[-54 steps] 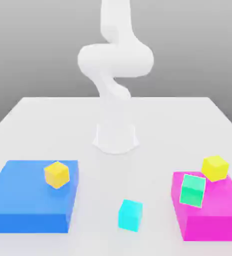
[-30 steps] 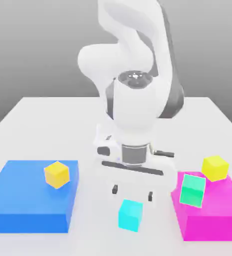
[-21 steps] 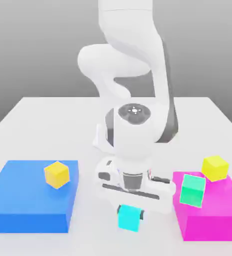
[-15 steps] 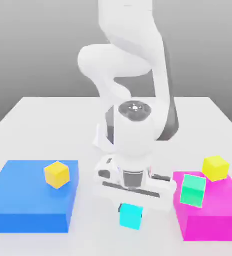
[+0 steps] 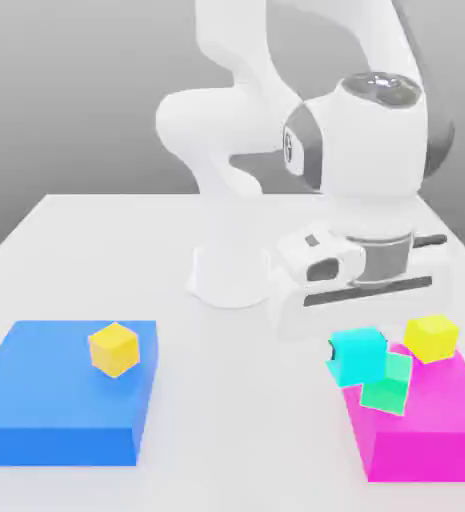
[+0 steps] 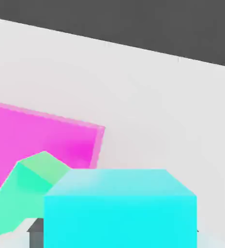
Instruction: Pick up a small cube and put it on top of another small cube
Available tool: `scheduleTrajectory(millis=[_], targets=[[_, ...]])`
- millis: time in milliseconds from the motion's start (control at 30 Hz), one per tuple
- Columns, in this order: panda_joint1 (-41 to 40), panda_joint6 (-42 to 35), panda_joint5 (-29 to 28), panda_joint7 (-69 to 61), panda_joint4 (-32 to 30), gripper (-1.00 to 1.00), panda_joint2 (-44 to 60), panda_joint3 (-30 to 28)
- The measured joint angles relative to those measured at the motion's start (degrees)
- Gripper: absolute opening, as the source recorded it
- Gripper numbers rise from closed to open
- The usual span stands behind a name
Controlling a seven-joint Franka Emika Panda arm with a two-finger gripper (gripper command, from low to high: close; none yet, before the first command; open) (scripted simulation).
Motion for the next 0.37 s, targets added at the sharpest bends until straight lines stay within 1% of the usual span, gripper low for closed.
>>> scheduleTrajectory(millis=[67,100,233,267,367], targets=[[1.34,-3.16,-0.72,-3.32,1.06,-1.00,-2.28,0.95],[1.65,-2.94,-1.36,-3.58,0.48,-1.00,-2.89,1.40],[1.80,4.88,-3.29,-2.83,-1.87,-1.00,2.38,1.97],[1.83,6.46,-3.59,-2.63,-2.26,1.00,3.57,1.95],[1.83,6.45,-3.59,-2.63,-2.26,1.00,3.57,1.95]])
